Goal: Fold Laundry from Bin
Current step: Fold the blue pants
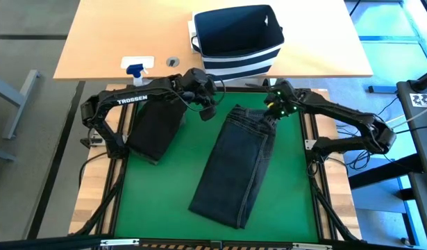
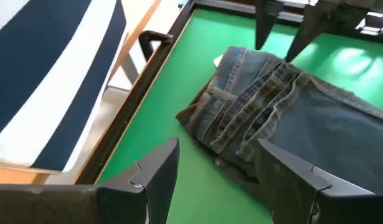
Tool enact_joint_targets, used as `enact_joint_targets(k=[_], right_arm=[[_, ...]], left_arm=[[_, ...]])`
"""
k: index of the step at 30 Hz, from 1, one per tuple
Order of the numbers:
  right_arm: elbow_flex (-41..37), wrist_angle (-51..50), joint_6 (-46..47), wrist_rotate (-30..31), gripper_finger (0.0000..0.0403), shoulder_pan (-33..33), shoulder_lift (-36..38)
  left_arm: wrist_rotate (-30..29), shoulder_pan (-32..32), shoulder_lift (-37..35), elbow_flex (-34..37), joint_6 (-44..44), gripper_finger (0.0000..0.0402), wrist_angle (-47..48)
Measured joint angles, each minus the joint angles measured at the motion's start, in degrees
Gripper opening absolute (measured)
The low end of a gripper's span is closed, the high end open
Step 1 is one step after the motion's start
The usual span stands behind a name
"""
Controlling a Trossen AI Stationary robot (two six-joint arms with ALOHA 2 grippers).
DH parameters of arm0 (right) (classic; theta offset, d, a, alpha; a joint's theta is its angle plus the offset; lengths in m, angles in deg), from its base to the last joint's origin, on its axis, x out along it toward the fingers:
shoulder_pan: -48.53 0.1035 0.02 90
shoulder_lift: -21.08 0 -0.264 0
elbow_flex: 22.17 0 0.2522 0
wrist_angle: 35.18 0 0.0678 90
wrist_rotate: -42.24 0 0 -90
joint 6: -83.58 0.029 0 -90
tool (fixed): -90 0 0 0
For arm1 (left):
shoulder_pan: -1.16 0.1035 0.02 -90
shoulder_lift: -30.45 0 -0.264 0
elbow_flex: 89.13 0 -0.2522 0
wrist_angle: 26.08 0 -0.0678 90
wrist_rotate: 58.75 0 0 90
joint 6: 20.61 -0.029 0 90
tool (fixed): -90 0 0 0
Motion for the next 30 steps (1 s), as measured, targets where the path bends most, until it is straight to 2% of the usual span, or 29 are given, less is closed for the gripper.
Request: enact_joint_targets(k=[5,13,21,24,30], right_arm=[[-1.07,0.51,-0.21,0.45,0.0256,-0.01,2.95],[-7.69,1.41,1.54,0.92,0.0256,1.95,3.59],[-9.94,4.37,5.02,3.29,0.0256,7.72,3.61],[-9.94,5.89,5.35,3.97,0.0256,8.43,3.61],[-9.94,6.43,6.18,3.99,0.0256,8.48,3.61]], left_arm=[[2.84,-0.22,0.00,4.19,0.15,0.0202,-4.15],[7.68,-0.48,-0.45,12.96,2.91,0.0202,-10.74],[6.92,-0.28,-7.14,17.85,2.97,0.0202,-14.24],[6.91,0.46,-9.89,20.02,2.97,0.0202,-17.18],[6.82,0.90,-11.09,22.06,2.96,0.0202,-15.84]])
